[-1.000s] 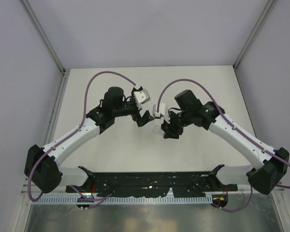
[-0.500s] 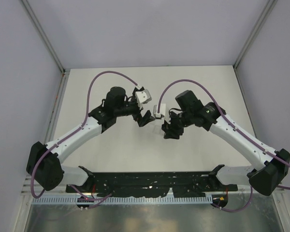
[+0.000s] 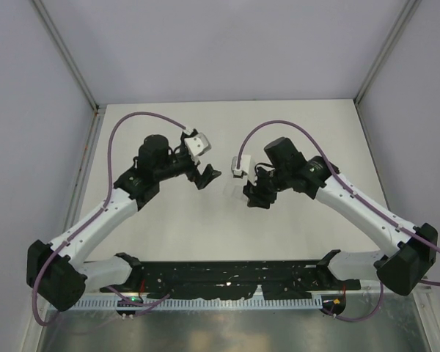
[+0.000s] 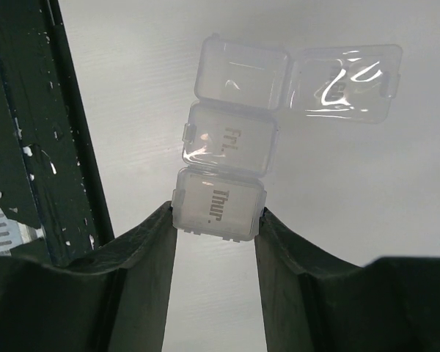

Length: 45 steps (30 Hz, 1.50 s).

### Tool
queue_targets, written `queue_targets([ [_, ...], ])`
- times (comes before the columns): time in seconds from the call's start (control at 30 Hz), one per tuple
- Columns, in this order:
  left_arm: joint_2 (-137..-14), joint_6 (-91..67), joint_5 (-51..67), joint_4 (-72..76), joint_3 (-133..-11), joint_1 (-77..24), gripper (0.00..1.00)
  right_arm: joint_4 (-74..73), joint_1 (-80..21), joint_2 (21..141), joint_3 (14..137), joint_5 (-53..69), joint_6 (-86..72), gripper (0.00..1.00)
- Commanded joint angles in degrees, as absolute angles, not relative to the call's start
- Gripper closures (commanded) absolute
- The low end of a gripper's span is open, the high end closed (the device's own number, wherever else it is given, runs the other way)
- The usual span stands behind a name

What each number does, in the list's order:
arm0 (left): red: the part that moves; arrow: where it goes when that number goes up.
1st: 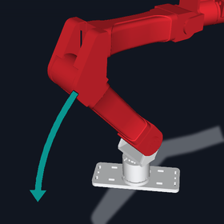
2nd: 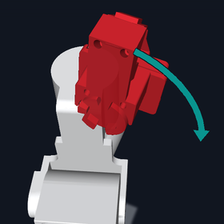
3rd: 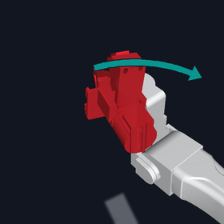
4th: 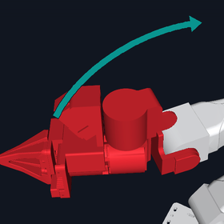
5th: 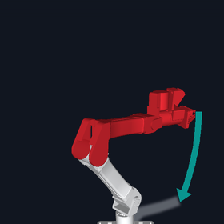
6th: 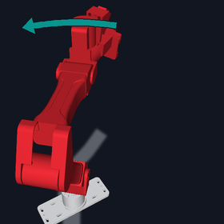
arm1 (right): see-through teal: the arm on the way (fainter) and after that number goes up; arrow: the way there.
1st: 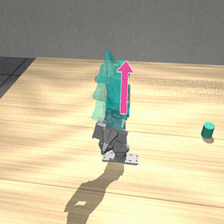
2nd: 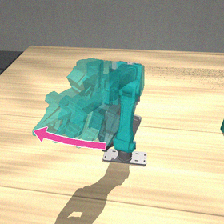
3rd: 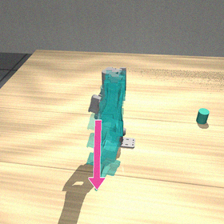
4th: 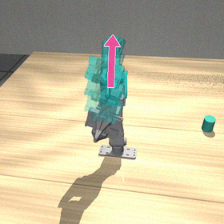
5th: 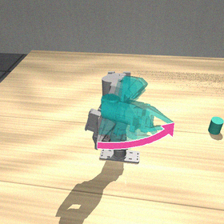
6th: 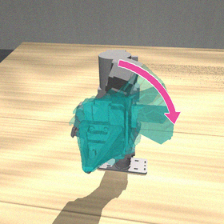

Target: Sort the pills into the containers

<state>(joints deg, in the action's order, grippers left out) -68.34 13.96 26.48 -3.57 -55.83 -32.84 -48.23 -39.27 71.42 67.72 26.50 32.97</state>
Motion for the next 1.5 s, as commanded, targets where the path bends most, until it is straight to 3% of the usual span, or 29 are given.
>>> queue_targets([
  [0.0, -62.33, 14.68, 26.89, -3.25, -52.57, -29.19, 0.0, -42.46, -39.03, 73.74, 66.8, 22.51, 29.45, 0.93],
  [0.23, -53.18, 15.12, 27.6, -5.17, -46.32, -24.26, 0.0, -35.87, -38.85, 79.62, 64.95, 20.3, 28.47, 0.92],
  [0.9, -49.13, 14.68, 29.79, -6.95, -43.51, -23.91, 0.01, -26.28, -34.37, 98.17, 63.55, 21.45, 31.99, 0.9],
  [1.3, -49.4, 13.54, 32.08, -6.85, -43.94, -23.91, 0.0, -30.85, -33.84, 103.27, 66.27, 20.3, 31.29, 0.76],
  [1.47, -49.13, 13.27, 33.31, -7.12, -43.68, -23.91, 0.01, -32.34, -33.84, 104.85, 67.24, 19.87, 30.85, 0.62],
])
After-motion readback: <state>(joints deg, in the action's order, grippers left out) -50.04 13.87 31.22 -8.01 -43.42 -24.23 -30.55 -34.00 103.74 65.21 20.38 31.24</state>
